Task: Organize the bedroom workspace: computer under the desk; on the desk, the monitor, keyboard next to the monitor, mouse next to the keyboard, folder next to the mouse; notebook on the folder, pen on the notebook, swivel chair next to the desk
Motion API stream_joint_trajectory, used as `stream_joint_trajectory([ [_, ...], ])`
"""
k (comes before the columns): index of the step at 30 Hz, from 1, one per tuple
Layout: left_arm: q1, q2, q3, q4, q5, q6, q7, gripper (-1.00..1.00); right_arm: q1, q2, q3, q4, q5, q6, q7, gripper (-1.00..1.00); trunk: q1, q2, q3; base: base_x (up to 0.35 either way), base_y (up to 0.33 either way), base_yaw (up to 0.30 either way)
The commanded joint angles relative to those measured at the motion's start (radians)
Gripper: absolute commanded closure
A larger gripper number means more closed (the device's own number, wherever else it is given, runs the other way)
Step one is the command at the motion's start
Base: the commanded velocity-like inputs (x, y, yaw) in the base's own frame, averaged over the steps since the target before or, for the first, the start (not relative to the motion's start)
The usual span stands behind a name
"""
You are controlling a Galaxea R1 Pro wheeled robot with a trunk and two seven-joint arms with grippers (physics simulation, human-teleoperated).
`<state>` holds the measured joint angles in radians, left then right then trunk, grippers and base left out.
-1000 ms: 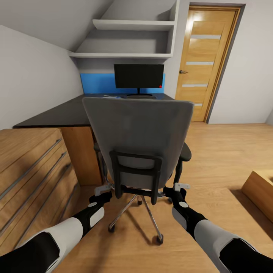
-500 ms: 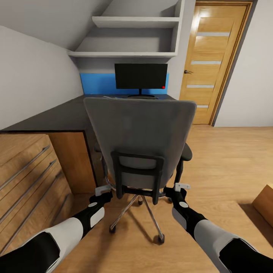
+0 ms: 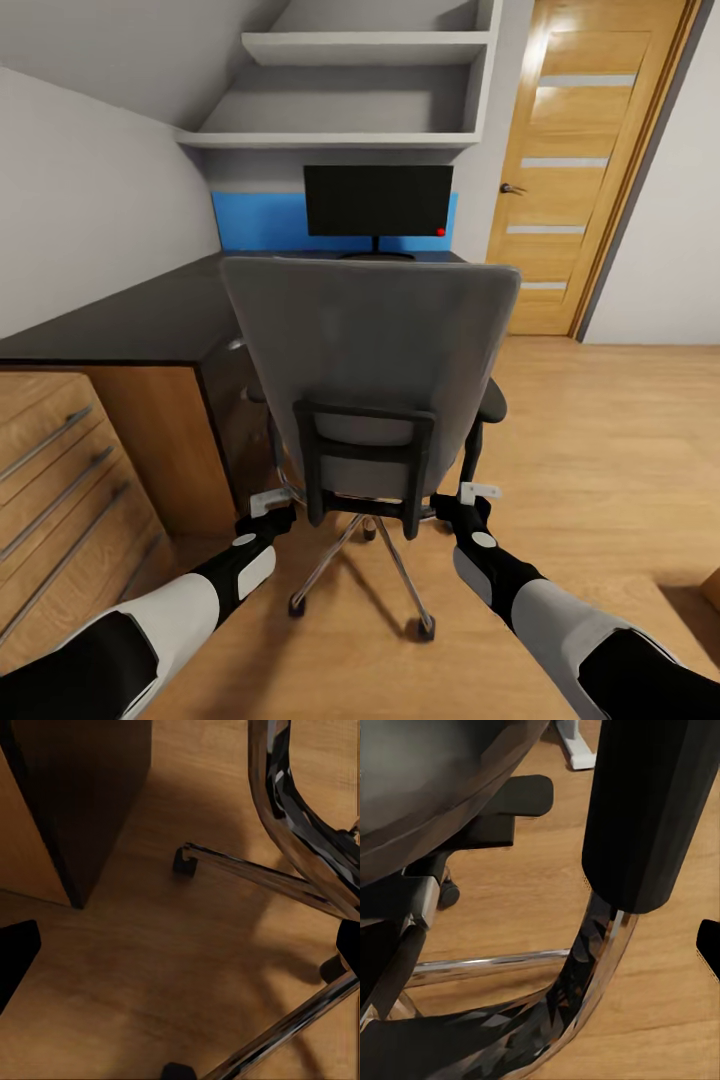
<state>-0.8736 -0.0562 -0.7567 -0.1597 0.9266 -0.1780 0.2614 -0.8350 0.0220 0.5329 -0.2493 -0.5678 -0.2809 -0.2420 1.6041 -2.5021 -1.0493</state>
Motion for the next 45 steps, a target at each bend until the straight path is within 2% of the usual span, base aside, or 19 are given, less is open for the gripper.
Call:
stream_joint_trajectory([
  [1, -0.001, -0.001, -0.018, -0.001, 0.008, -0.002, -0.001, -1.0, -0.001, 0.0, 0.01, -0.001, -0.003, -0.003, -0.003, -1.0, 0.0, 0.0, -0.001, 0.318, -0.158, 0.0],
  [10, -0.001, 0.001, -0.017, -0.001, 0.008, 0.0, -0.002, -1.0, -0.001, 0.0, 0.01, -0.001, -0.003, -0.003, -0.003, -1.0, 0.0, 0.0, -0.001, 0.318, -0.12, 0.0],
  [45, -0.001, 0.001, -0.016, -0.001, 0.009, 0.003, -0.002, -1.0, 0.001, 0.001, 0.01, -0.001, 0.02, -0.003, -0.003, -1.0, 0.0, 0.0, -0.001, 0.321, -0.001, 0.037],
])
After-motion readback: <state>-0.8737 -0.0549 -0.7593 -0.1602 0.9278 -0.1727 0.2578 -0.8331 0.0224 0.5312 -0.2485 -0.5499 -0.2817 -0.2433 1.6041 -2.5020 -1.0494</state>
